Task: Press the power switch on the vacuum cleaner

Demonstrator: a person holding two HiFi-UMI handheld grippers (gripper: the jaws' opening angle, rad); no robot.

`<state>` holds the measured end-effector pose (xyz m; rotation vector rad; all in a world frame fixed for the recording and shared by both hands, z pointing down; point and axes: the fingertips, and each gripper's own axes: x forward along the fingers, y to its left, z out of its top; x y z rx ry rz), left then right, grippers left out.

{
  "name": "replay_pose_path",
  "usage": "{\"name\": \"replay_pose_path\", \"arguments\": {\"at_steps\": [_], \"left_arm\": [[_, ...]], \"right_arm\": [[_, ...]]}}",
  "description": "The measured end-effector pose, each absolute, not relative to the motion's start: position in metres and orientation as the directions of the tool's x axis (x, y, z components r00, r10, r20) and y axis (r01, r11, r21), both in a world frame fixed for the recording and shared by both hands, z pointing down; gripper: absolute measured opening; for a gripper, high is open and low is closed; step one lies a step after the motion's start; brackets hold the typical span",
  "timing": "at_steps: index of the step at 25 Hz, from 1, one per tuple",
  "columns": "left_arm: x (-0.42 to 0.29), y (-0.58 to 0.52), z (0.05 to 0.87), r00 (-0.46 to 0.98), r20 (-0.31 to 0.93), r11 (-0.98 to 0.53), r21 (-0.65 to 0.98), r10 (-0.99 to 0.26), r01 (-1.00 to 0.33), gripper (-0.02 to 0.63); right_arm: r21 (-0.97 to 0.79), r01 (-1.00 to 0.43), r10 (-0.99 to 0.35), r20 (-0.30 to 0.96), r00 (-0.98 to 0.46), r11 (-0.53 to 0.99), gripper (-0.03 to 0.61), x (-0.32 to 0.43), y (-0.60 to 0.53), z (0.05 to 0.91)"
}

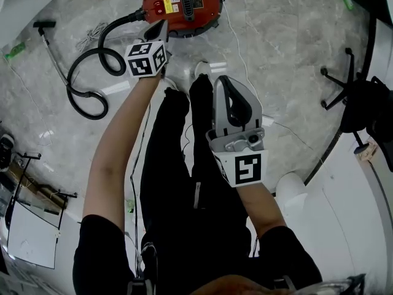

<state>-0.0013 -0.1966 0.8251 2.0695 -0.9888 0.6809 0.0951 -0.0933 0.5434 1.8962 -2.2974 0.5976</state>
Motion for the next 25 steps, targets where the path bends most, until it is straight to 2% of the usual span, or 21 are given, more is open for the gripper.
{"name": "replay_pose_path", "arguments": {"at_steps": [7, 19, 25], "left_arm": [[-0.003, -0.149, 0.749, 0.62, 0.629, -0.481, 0.407, -0.469, -0.777, 0.018], [-0.033, -0.075, 0.603, 0.642, 0.491, -0.488, 0.417, -0.589, -0.767, 0.018], [-0.037, -0.029, 0.522, 0.637, 0.446, -0.467, 0.439, -0.628, -0.768, 0.018]], "right_arm": [[-0.296, -0.948, -0.919, 0.332, -0.214, 0.114, 0.018, 0.077, -0.069, 0.519], [-0.285, -0.922, -0.902, 0.269, -0.339, 0.262, 0.018, 0.028, -0.03, 0.447], [-0.23, -0.902, -0.864, 0.277, -0.42, 0.364, 0.018, 0.009, -0.002, 0.399]]}}
